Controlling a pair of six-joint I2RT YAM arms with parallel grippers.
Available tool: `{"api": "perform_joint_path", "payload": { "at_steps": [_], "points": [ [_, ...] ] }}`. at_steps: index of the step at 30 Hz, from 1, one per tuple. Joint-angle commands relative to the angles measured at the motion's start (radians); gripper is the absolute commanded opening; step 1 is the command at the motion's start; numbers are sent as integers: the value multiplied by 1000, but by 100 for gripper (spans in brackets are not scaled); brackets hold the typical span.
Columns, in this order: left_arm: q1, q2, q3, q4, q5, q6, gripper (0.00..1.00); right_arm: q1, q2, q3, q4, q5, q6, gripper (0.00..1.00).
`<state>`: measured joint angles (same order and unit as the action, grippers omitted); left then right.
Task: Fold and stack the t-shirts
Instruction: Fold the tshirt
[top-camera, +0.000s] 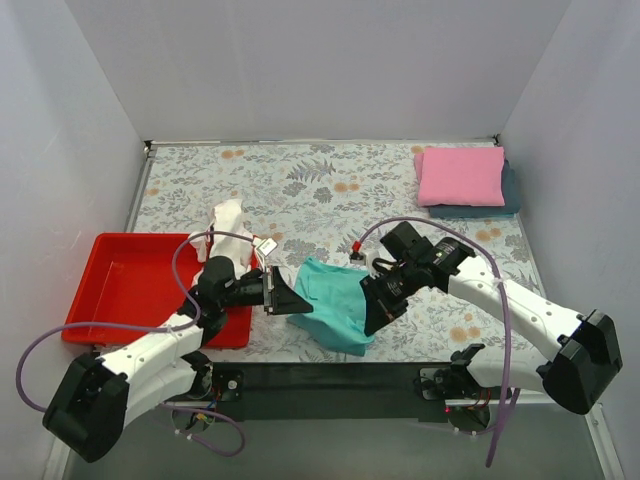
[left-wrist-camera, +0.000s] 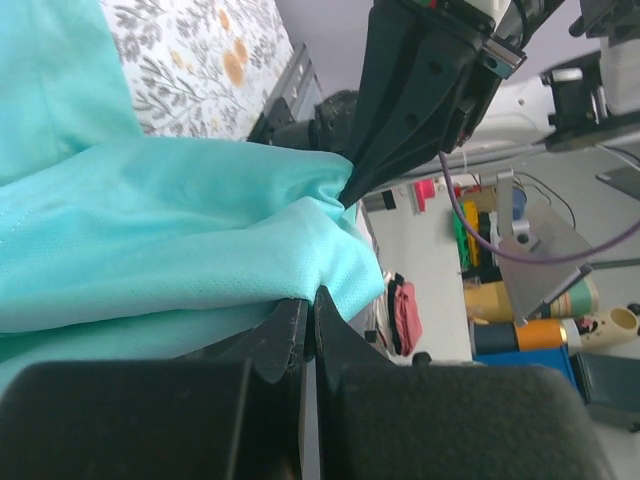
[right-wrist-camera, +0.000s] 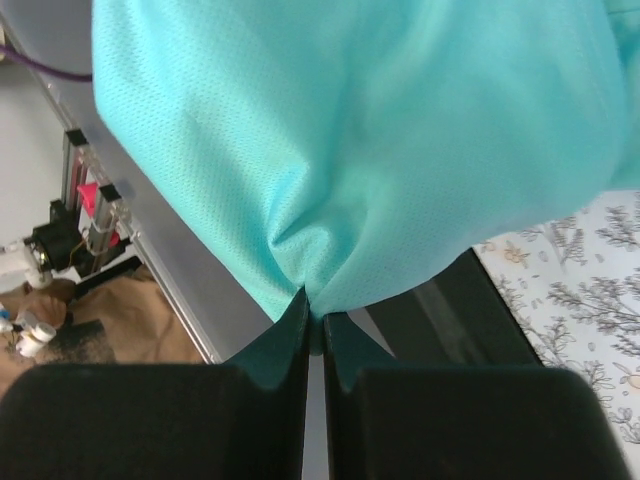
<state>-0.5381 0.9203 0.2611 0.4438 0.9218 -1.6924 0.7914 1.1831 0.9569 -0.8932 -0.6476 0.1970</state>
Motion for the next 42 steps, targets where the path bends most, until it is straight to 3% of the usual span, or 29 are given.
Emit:
{"api": "perform_joint_path", "payload": {
  "at_steps": [1, 11, 21, 23, 24, 26, 27, 29, 32, 34, 42],
  "points": [
    [18, 54, 15, 91, -73, 13, 0, -66, 13, -27, 79, 5, -36, 1],
    [82, 270, 49, 240, -58, 39, 0, -205, 111, -81, 206, -53, -74, 1],
    [139, 590, 164, 460, -34, -16, 0, -333, 196, -86, 387, -90, -33, 2],
    [156, 635, 205, 448, -50, -6, 0, -357, 200, -70, 413, -83, -21, 10],
    [167, 678, 243, 447, -67, -9, 0, -388, 197, -66, 445, -84, -2, 21],
    [194, 722, 280, 425, -106, 8, 19, -414, 188, -60, 494, -77, 27, 35],
    [202, 730, 326, 408, -130, 20, 36, -435, 172, -58, 505, -72, 38, 44],
    [213, 741, 381, 339, -196, 72, 39, -455, 150, -47, 525, -61, 53, 66],
    [213, 744, 489, 257, -250, 125, 64, -468, 89, -33, 527, -15, 67, 80],
    [214, 744, 547, 227, -265, 149, 77, -469, 37, -44, 531, 9, 79, 81],
    [178, 617, 532, 33, -285, 336, 78, -463, -180, -257, 606, 60, 179, 82]
  ]
}}
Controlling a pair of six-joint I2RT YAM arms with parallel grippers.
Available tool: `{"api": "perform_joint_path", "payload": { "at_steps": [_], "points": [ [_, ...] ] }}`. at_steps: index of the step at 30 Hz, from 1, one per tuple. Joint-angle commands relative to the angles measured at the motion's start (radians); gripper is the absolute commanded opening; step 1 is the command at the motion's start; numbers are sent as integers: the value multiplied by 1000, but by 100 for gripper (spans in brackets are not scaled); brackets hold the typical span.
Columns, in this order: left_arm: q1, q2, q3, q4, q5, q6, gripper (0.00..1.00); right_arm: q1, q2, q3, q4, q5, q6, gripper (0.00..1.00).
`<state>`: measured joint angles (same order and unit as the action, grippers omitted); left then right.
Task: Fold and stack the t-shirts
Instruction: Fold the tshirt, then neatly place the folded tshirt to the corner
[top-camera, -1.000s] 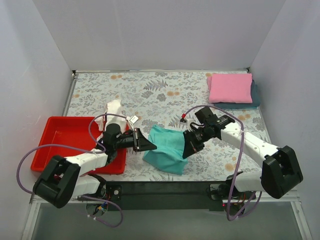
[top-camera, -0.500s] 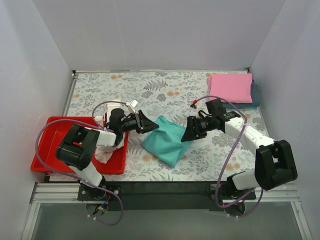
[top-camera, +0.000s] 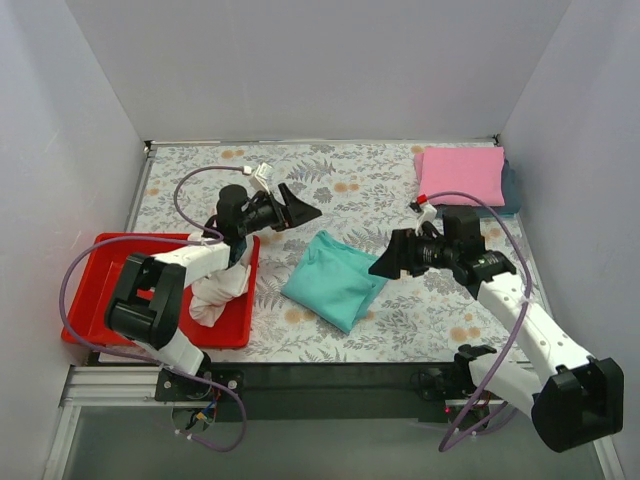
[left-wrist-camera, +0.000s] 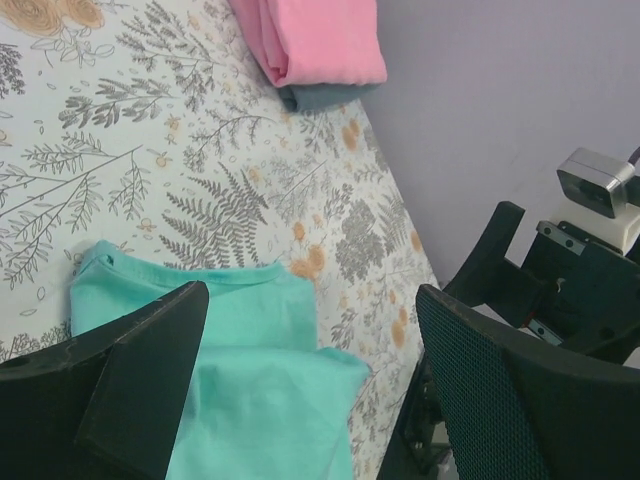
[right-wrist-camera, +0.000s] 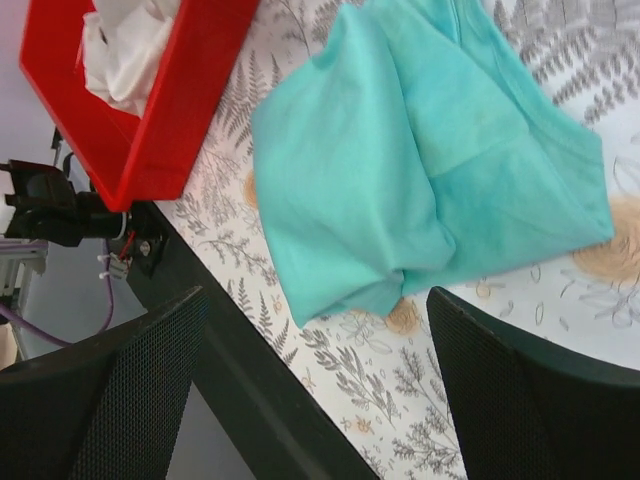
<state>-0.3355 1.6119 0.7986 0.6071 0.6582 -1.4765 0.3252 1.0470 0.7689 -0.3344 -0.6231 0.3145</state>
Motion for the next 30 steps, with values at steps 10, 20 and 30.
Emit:
{"api": "perform_joint_path", "payload": {
  "at_steps": [10, 20, 30],
  "points": [
    [-103, -69, -114, -214, -11, 206, 74, 14, -133, -362, 279, 34, 254, 88],
    [-204, 34, -171, -224, -83, 197, 72, 67, -133, -534, 482, 77, 390, 90],
    [-289, -82, -377, -126, -183, 42, 71, 123, -160, -665, 630, 192, 497, 91]
  ]
}}
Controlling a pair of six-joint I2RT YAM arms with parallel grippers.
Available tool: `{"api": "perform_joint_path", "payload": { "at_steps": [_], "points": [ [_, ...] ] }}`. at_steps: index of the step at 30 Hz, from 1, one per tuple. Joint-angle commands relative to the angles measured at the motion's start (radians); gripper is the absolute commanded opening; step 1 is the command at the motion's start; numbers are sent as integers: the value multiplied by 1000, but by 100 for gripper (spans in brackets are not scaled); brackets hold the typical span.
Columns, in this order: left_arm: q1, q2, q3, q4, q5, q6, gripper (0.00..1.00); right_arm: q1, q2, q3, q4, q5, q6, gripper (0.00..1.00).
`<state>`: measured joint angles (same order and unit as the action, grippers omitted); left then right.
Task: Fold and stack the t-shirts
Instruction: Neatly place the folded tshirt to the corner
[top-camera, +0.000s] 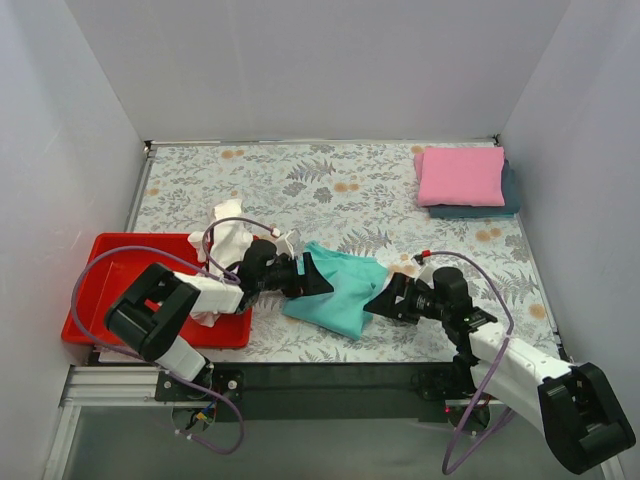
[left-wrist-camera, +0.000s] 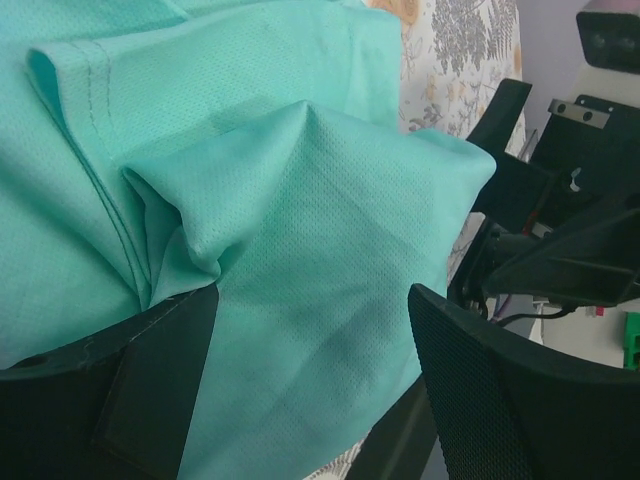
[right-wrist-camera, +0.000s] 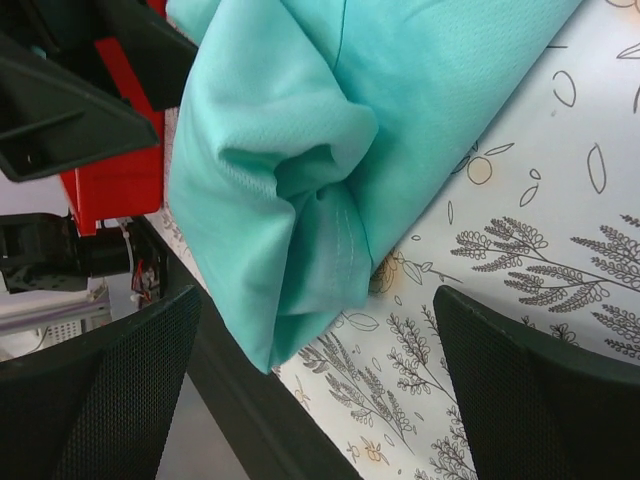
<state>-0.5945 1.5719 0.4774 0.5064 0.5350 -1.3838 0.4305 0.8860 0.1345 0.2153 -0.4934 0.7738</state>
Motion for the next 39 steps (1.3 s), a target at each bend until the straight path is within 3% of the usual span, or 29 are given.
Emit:
{"api": "perform_joint_path", "payload": {
  "at_steps": [1, 10, 14, 21, 25, 26, 28, 29, 31, 34, 39],
  "points": [
    [-37, -62, -63, -20, -63, -58, 71, 20, 7, -33, 87, 65, 42, 91],
    [-65, -110, -88, -6, -113, -104, 72, 138, 180, -30, 292, 87, 107, 91],
    [-67, -101, -97, 20, -106, -116, 72, 221, 287, 8, 326, 125, 110, 91],
    [-74, -108, -118, 61, -101, -142, 71, 263, 387, 63, 346, 190, 87, 86],
    [-74, -130, -126, 69, -102, -147, 71, 267, 427, 102, 345, 231, 52, 63],
    [-74, -134, -126, 69, -102, -147, 72, 267, 448, 111, 343, 240, 42, 51],
    [-74, -156, -128, 78, -104, -146, 72, 264, 467, 140, 334, 263, 3, 38],
    [-74, -168, -122, 67, -109, -140, 72, 261, 482, 151, 326, 269, -14, 22],
    [-74, -214, -74, -13, -138, -95, 75, 243, 504, 201, 264, 286, -82, 3],
    [-73, -283, 15, -170, -197, -5, 78, 214, 513, 307, 115, 306, -204, 1],
    [-54, -389, 58, -282, -225, 71, 80, 137, 519, 520, -181, 392, -457, 1]
  ]
}}
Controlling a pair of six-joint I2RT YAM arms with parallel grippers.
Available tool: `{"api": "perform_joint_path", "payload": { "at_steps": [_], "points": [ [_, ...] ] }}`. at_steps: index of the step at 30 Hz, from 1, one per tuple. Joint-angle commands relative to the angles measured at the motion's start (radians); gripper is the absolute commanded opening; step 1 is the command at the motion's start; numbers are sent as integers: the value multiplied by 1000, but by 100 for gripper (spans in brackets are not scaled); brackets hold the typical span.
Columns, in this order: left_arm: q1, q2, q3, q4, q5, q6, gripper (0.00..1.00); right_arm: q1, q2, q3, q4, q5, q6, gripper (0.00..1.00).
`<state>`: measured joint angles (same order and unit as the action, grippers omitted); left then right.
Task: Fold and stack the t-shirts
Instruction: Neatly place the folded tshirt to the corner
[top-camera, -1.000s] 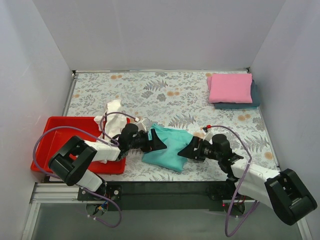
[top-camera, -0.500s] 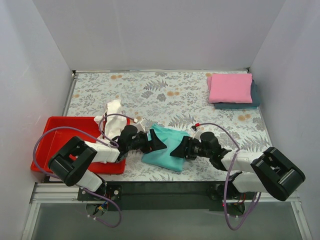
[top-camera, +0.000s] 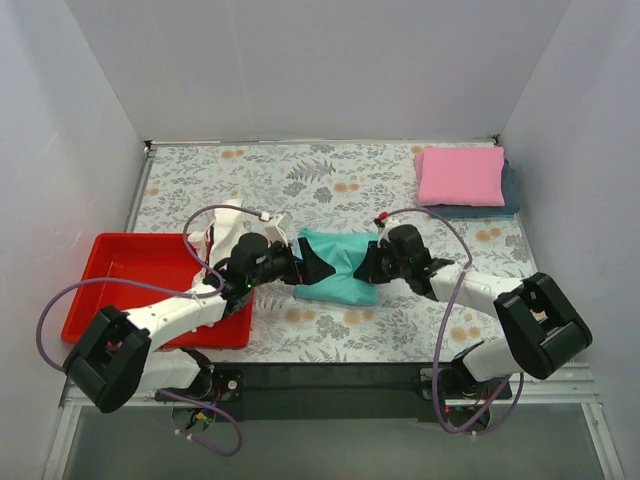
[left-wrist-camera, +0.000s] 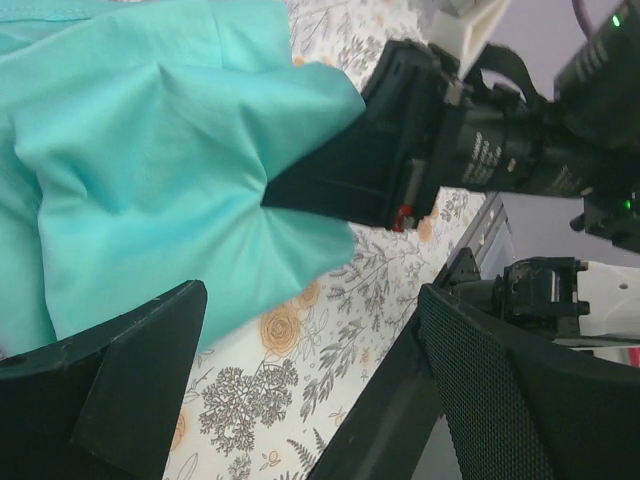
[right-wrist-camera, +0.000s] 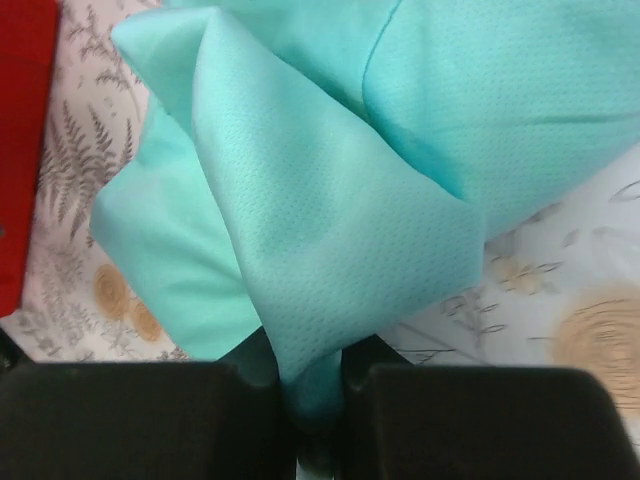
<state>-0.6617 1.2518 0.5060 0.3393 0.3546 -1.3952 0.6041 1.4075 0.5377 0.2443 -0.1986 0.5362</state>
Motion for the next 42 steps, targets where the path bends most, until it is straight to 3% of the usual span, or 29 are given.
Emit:
{"api": "perform_joint_path", "payload": {
  "at_steps": [1, 6, 18, 28, 33, 42],
  "points": [
    [16, -80, 26, -135, -46, 88, 80, -65, 7, 187, -239, 103, -251, 1],
    [68, -110, 9, -180, -25, 117, 81, -144, 70, 384, -402, 54, -445, 1],
    [131, -65, -27, -143, 72, 111, 81, -299, 418, 1124, -822, 148, -884, 1],
    [145, -31, -30, -138, 72, 107, 81, -460, 636, 1559, -945, 88, -1016, 1],
    [149, -22, -44, -144, 61, 98, 81, -543, 679, 1659, -1000, 71, -1055, 1],
    [148, 18, -43, -132, 69, 84, 81, -661, 643, 1638, -1040, 57, -1087, 1]
  ]
}}
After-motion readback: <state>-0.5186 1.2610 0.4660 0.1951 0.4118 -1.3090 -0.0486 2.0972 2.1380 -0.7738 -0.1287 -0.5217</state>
